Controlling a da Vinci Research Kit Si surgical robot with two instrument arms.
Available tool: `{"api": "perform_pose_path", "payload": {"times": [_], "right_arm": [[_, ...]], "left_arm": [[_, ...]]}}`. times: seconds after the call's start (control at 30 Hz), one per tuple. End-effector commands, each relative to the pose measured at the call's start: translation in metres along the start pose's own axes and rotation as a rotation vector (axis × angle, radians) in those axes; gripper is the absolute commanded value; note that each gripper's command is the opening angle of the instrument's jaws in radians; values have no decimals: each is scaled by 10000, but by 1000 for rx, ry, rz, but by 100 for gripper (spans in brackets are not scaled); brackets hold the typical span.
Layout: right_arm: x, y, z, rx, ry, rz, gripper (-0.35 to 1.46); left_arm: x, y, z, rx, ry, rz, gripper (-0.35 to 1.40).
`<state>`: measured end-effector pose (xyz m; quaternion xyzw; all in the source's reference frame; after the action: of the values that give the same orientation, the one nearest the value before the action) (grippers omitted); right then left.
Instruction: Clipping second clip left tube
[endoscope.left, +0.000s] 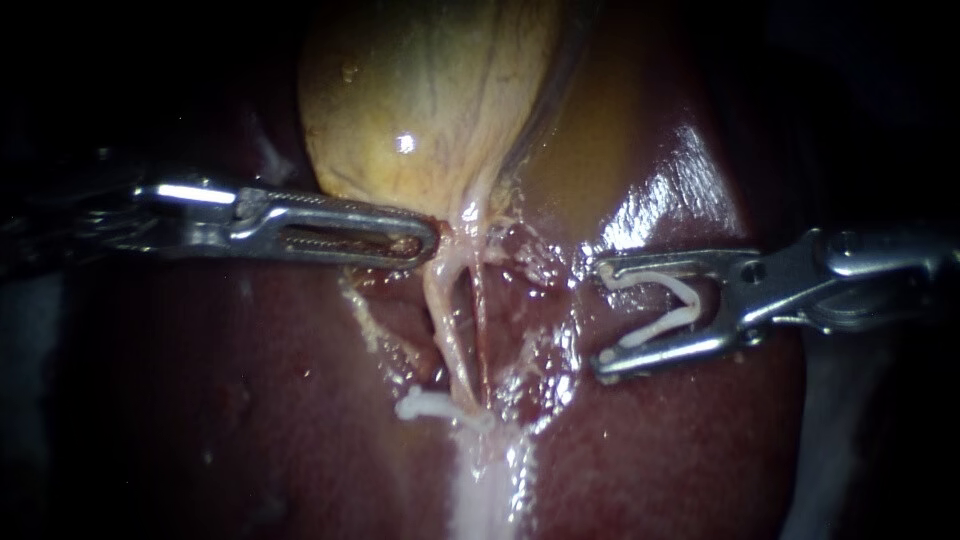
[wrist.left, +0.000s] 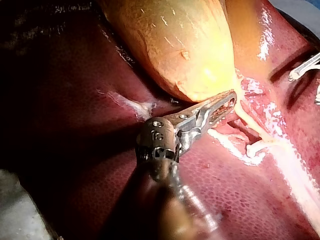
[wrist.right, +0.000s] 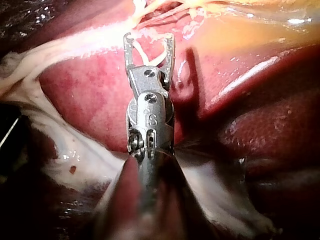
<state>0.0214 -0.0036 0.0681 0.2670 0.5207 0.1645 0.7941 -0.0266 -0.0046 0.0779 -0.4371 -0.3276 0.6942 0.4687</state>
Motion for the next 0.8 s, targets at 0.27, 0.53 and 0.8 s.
{"api": "perform_pose_path", "payload": {"times": [0.27,0.53,0.8], "right_arm": [[0,0,0,0,3,1,50],[1,0,1,-1,6,2,50],[3,-3,9,-5,12,2,50]], "left_arm": [[16,30,-26,-8,-9,-15,-35],[19,65,-45,-19,7,-24,-35],[18,72,-46,-21,9,-24,-35]]}}
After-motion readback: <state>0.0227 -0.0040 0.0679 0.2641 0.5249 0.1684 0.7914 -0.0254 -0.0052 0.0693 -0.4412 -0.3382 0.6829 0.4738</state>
